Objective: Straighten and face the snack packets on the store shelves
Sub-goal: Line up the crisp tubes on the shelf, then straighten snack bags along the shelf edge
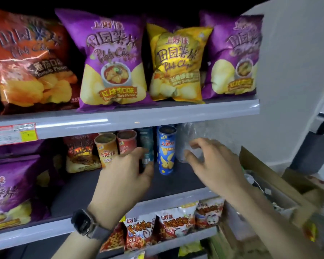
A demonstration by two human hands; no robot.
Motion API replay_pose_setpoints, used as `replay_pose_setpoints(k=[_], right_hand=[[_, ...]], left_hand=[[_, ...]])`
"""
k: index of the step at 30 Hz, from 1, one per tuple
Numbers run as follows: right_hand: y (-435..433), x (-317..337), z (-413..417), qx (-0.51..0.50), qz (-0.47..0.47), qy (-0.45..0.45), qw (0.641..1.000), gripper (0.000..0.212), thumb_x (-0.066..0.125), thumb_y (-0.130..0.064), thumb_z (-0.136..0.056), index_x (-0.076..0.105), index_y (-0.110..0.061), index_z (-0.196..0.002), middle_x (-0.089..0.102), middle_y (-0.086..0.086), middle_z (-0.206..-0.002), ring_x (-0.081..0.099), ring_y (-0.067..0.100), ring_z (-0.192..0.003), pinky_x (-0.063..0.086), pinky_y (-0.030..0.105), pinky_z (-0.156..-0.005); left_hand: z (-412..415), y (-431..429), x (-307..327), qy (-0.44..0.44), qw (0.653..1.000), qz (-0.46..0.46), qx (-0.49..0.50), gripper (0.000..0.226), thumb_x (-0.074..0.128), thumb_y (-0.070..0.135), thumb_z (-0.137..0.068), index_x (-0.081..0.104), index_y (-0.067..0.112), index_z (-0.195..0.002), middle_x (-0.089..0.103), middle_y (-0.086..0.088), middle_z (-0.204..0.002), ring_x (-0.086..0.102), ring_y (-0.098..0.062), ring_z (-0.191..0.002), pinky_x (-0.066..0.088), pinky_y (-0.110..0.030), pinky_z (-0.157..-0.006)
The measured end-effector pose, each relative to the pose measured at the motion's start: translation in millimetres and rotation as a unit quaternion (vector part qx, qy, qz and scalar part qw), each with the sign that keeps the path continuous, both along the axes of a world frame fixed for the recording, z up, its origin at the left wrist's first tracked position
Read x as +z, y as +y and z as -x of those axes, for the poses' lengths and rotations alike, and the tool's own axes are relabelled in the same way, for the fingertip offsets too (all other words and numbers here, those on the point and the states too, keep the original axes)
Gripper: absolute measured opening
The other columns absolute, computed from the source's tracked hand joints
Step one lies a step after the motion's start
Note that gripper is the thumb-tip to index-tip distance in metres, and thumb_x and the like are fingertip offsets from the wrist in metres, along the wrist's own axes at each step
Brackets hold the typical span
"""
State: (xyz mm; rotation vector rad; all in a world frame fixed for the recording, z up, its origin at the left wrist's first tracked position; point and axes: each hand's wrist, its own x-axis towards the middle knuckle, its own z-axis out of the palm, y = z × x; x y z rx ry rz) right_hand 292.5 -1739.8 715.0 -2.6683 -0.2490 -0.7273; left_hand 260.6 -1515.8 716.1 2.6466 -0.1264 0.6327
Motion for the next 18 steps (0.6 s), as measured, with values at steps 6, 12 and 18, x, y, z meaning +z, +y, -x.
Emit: replay_pose_setpoints(k=[6, 12, 18], right_hand=[[-42.1, 73.8, 12.5, 0.005, 0.015, -0.12, 0.993, 0.035, 0.053, -0.055, -0.096, 0.067, -0.032, -0.118, 0.072, -0.011, -0.111, 0.065, 0.021, -0.106, 0.049, 0.036, -0.077], [-72.5, 125.8, -7.0, -0.004, -0.036, -0.209, 0.977, 0.036, 0.058, -0.048, -0.096, 0.064, -0.027, -0.125, 0.068, -0.003, -0.117, 0.061, 0.025, -0.109, 0.049, 0.04, -0.078], [-104.9, 151.5, -59.2, 0.019, -0.198, -0.181, 0.963, 0.071, 0.07, -0.042, -0.089, 0.041, -0.025, -0.151, 0.05, 0.0, -0.149, 0.046, 0.024, -0.136, 0.043, 0.042, -0.105]], left_hand=[[17.1, -62.8, 77.1, -0.077, 0.996, -0.051, -0.003, 0.036, 0.05, 0.053, -0.095, 0.062, 0.04, -0.127, 0.075, 0.011, -0.105, 0.069, -0.027, -0.104, 0.057, -0.042, -0.081], [-2.0, -94.2, 137.2, -0.199, 0.98, -0.001, 0.004, 0.052, 0.054, 0.049, -0.094, 0.06, 0.026, -0.14, 0.072, 0.001, -0.12, 0.067, -0.031, -0.103, 0.057, -0.044, -0.079], [-53.7, -100.1, 168.4, -0.148, 0.988, 0.023, 0.045, 0.089, 0.059, 0.051, -0.1, 0.016, 0.008, -0.165, 0.043, -0.02, -0.153, 0.049, -0.044, -0.135, 0.047, -0.05, -0.102]])
